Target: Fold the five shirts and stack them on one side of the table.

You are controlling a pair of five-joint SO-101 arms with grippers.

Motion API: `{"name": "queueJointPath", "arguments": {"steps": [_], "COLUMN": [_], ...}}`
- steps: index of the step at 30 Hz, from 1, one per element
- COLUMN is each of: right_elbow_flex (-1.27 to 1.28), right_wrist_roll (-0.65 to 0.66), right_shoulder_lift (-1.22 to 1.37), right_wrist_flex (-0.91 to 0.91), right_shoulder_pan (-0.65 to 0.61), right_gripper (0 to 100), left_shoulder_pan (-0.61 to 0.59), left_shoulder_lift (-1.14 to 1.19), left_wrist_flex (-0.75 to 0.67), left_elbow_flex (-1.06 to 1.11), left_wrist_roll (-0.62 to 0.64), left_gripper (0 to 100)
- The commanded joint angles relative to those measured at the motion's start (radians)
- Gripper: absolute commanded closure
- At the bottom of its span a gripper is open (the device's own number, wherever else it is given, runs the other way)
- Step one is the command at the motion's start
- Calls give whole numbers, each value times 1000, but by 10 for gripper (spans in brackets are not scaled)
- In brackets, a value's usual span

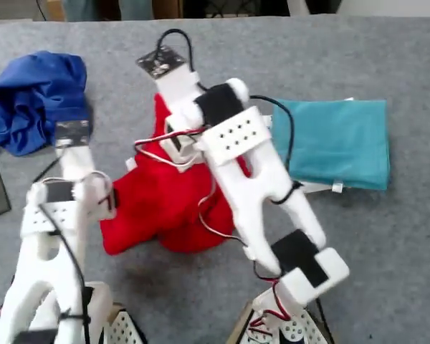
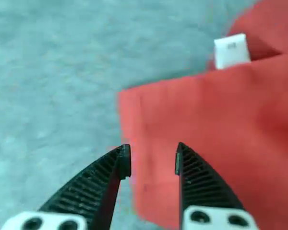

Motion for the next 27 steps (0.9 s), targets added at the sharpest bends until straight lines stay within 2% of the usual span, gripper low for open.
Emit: {"name": "queueJointPath", "arguments": {"steps": [1, 3, 8, 11, 18, 23, 27], "right_elbow_flex": [48, 79, 107, 107, 107, 107, 107], "right_wrist_roll": [6, 8, 8, 8, 8, 9, 9], "right_shoulder_lift": [-99, -133, -183, -194, -186, -183, -145], "right_wrist_flex": [8, 8, 3, 3, 3, 0, -37], "right_shoulder_pan": [32, 32, 32, 32, 31, 21, -55], "right_gripper": [700, 653, 649, 649, 649, 649, 649], "left_shoulder_pan": [105, 127, 114, 50, -266, -518, -719], "left_shoulder_lift": [123, 213, 393, 442, 451, 448, 453], "left_wrist_flex": [-100, -166, -192, -166, 91, 210, 235], "left_elbow_flex": [21, 15, -87, -153, -421, -519, -582], "left_wrist_roll": [23, 21, 28, 29, 14, -147, -241], "left_gripper": [873, 969, 971, 972, 971, 970, 970]}}
